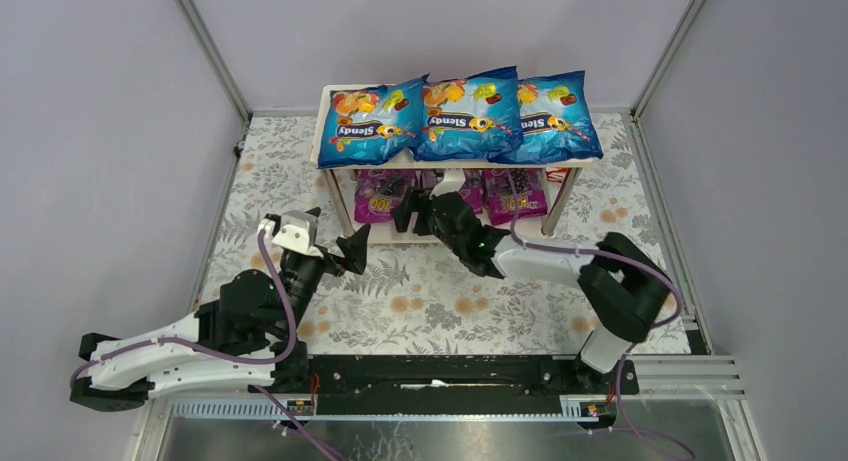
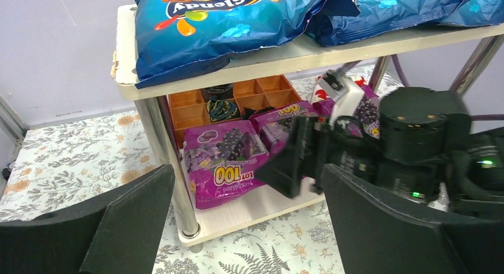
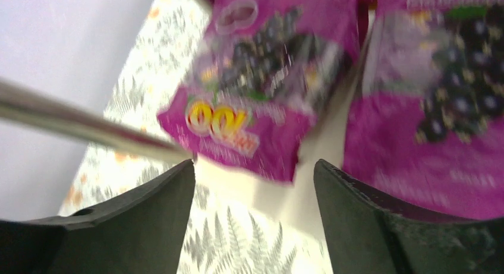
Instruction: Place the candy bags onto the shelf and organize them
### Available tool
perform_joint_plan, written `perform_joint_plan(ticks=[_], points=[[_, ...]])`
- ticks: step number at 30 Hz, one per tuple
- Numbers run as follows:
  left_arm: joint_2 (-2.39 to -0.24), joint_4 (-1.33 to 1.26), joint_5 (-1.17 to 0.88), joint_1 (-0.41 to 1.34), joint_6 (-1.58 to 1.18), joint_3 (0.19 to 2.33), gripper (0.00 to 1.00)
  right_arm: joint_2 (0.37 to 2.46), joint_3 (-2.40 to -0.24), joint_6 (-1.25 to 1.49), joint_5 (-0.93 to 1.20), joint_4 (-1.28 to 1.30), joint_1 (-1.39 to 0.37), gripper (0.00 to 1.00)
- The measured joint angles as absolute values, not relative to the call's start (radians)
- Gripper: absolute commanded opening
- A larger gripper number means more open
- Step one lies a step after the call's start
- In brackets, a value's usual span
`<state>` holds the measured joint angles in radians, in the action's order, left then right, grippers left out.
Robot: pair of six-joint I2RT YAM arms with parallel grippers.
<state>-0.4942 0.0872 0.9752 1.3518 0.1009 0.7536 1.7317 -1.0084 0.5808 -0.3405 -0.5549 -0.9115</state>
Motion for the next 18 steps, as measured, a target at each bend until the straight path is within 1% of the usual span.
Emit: perform_joint_plan(ticks=[4,5,8,12,18], points=[[-0.506,0.078,0.975,1.346,0.109,0.753,0.98,1.573,-0.893,0.569,-0.231,-0.414,-0.916,0.99],[-0.509,0.075,0.975,1.345,0.112,0.753,0.98,1.52,-0.856,0.564,-0.196,-0.382,-0.918,1.0],[-0.517,0.06,0.975,1.342,0.123,0.751,0.98,1.344,-0.719,0.542,-0.111,-0.32,-0.924,1.0],[-0.533,0.042,0.975,1.337,0.145,0.748,0.98,1.02,-0.558,0.485,-0.031,-0.216,-0.93,1.0],[-0.577,0.001,1.002,1.334,0.187,0.744,0.99,0.606,-0.544,0.442,-0.01,0.049,-0.933,1.0]])
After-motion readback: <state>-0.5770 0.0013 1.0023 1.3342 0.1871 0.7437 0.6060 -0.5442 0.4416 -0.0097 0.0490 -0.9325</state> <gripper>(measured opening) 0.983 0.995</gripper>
